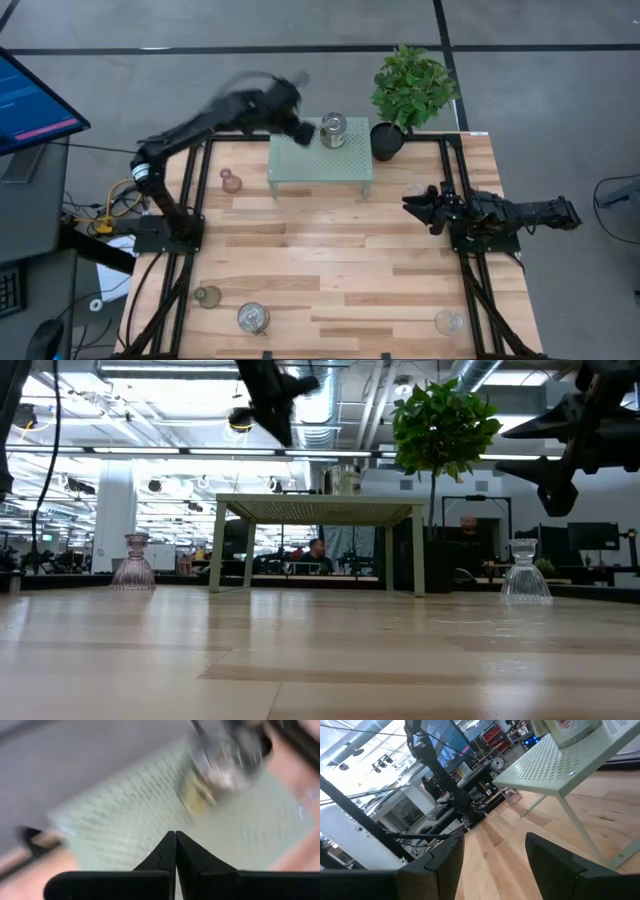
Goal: Pick & Place candle stick holders
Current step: Put the top scented candle on the shelf, then put the top transparent vase on the shelf
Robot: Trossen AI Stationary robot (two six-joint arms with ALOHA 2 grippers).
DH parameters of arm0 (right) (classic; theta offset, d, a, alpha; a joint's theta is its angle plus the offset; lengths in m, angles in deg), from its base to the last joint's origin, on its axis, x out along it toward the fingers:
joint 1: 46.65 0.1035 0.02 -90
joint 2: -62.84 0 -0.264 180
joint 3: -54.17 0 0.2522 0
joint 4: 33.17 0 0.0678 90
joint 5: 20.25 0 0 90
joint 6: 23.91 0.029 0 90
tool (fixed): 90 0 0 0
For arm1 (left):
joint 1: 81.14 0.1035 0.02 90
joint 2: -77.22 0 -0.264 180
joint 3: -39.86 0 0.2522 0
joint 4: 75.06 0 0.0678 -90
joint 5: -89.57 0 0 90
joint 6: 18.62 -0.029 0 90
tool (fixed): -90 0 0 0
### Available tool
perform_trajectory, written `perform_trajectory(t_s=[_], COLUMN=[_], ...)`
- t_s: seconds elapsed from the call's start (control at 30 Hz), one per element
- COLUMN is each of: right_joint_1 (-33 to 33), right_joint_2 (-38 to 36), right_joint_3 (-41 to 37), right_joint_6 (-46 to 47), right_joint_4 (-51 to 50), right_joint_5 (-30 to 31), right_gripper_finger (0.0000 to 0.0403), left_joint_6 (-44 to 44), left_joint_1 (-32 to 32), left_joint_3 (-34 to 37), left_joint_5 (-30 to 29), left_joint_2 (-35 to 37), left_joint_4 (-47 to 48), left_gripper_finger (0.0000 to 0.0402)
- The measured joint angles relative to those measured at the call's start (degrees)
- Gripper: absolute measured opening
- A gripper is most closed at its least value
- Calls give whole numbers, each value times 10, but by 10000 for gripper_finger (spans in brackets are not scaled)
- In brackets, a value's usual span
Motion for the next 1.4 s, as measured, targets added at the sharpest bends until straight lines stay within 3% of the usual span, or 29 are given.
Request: perform_trajectory(t_s=[0.4,1.03,1.4], right_joint_1=[-6,-6,-6], right_joint_2=[0,0,0], right_joint_3=[0,0,0], right_joint_6=[0,0,0], right_joint_4=[0,-2,-2], right_joint_5=[0,0,0], right_gripper_finger=[205,205,205], left_joint_6=[11,61,26], left_joint_1=[-2,13,50], left_joint_3=[167,173,173], left_joint_5=[11,43,40], left_joint_2=[-17,-105,-70], left_joint_4=[-295,-463,-497], left_gripper_finger=[1,0,0])
